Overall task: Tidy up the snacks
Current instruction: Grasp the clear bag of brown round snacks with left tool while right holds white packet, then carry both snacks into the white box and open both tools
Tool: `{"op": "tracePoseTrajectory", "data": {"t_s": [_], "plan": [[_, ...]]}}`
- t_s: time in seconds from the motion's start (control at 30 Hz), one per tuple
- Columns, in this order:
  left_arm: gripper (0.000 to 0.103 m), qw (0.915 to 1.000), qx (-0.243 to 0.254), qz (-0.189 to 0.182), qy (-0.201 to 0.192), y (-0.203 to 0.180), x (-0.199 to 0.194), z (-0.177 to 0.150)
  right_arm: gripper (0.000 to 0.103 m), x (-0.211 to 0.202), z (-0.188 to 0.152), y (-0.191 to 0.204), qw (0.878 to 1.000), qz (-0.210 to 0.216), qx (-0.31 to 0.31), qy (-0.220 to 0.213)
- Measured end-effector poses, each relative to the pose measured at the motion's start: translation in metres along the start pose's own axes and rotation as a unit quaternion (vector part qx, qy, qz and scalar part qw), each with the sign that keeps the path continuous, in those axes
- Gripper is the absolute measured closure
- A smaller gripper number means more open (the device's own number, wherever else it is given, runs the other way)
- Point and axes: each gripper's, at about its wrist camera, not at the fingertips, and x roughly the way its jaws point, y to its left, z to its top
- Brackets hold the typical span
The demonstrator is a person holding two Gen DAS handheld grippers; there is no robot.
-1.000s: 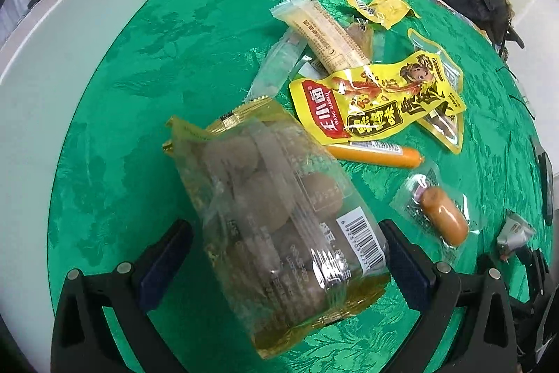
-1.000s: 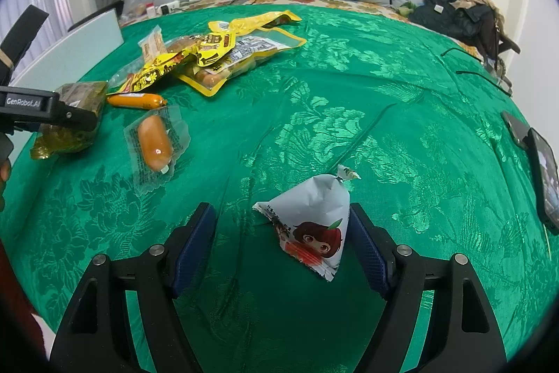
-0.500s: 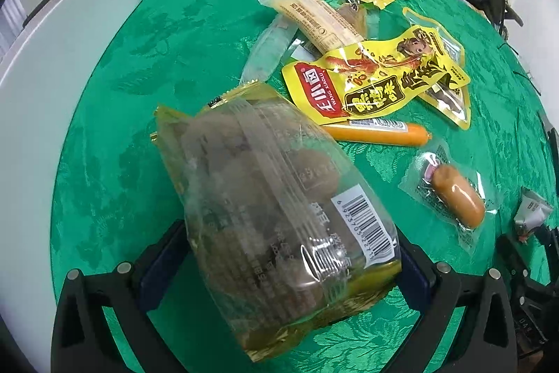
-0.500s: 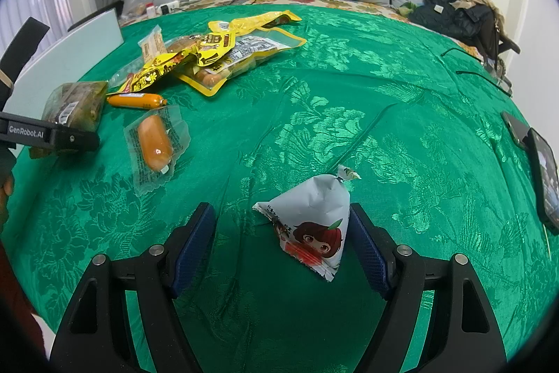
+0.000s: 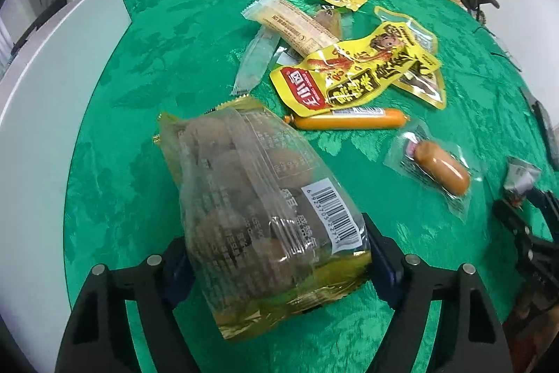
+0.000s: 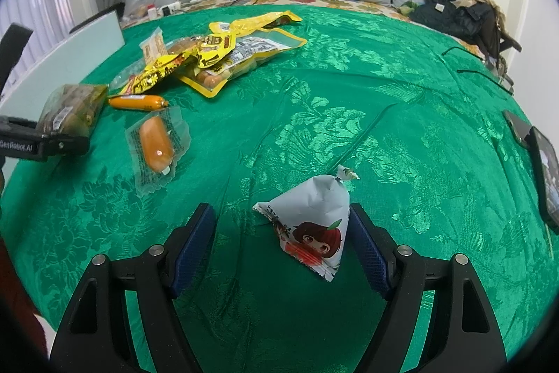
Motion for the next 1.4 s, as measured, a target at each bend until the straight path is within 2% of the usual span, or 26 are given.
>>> {"op": "tracePoseTrajectory", "data": {"t_s": [0.2,0.33,0.43,0.5,0.57,0.67,0.73,0.77,0.8,0.87,0.9,1.07,1.17,1.27,1.33,1.4], "plan": [[0.017,0.9983,-0.032,-0.037,0.032,0.029,-0.005,-0.019,0.024,-0.008,-0.002,-0.029,0.995,0.062,0.079,-0.011],[0.013,0.9948,-0.059,-0.077,0.030,0.047,-0.021,-0.026,0.024,-0.008,-0.001,-0.024,0.997,0.053,0.060,-0.005],[0.008,0.9941,-0.060,-0.088,0.023,0.043,-0.030,-0.018,0.024,-0.009,-0.001,-0.023,0.997,0.054,0.061,-0.004],[0.007,0.9967,-0.035,-0.071,0.017,0.031,-0.032,-0.010,0.024,-0.011,-0.002,-0.028,0.995,0.067,0.078,-0.005],[0.006,0.9997,0.003,-0.022,0.014,0.013,-0.026,-0.001,0.024,-0.013,-0.003,-0.034,0.992,0.082,0.095,-0.003],[0.006,0.9972,0.041,0.060,0.018,0.000,-0.008,0.004,0.024,-0.015,-0.005,-0.037,0.992,0.088,0.094,0.001],[0.007,0.9952,0.042,0.087,0.019,0.001,0.001,0.004,0.024,-0.015,-0.005,-0.037,0.992,0.085,0.090,0.000],[0.021,0.9950,0.040,0.090,0.017,0.003,0.003,0.003,0.024,-0.015,-0.004,-0.036,0.993,0.079,0.084,-0.002],[0.030,0.9951,0.040,0.089,0.016,0.004,0.003,0.002,0.024,-0.013,-0.003,-0.033,0.995,0.067,0.072,-0.002],[0.033,0.9953,0.038,0.089,0.007,0.008,-0.002,-0.002,0.032,-0.009,0.000,-0.026,0.999,0.028,0.036,0.009],[0.033,0.9955,0.036,0.087,0.002,0.008,-0.003,-0.003,0.060,-0.008,0.003,-0.024,0.999,0.012,0.026,0.013],[0.034,0.9989,-0.006,0.037,-0.029,0.025,-0.039,-0.012,0.063,-0.018,0.000,-0.050,0.994,0.040,0.099,0.000],[0.034,0.9960,-0.056,-0.024,-0.065,0.045,-0.084,-0.021,0.063,-0.038,0.002,-0.050,0.993,0.042,0.103,-0.029],[0.033,0.9885,-0.097,-0.060,-0.099,0.070,-0.130,-0.028,0.063,-0.055,0.013,-0.028,0.994,0.055,0.087,-0.042],[0.033,0.9832,-0.121,-0.061,-0.122,0.098,-0.159,-0.030,0.063,-0.061,0.026,0.000,0.994,0.078,0.066,-0.041],[0.033,0.9791,-0.140,-0.047,-0.140,0.131,-0.182,-0.031,0.063,-0.067,0.047,0.037,0.992,0.114,0.038,-0.044]]}}
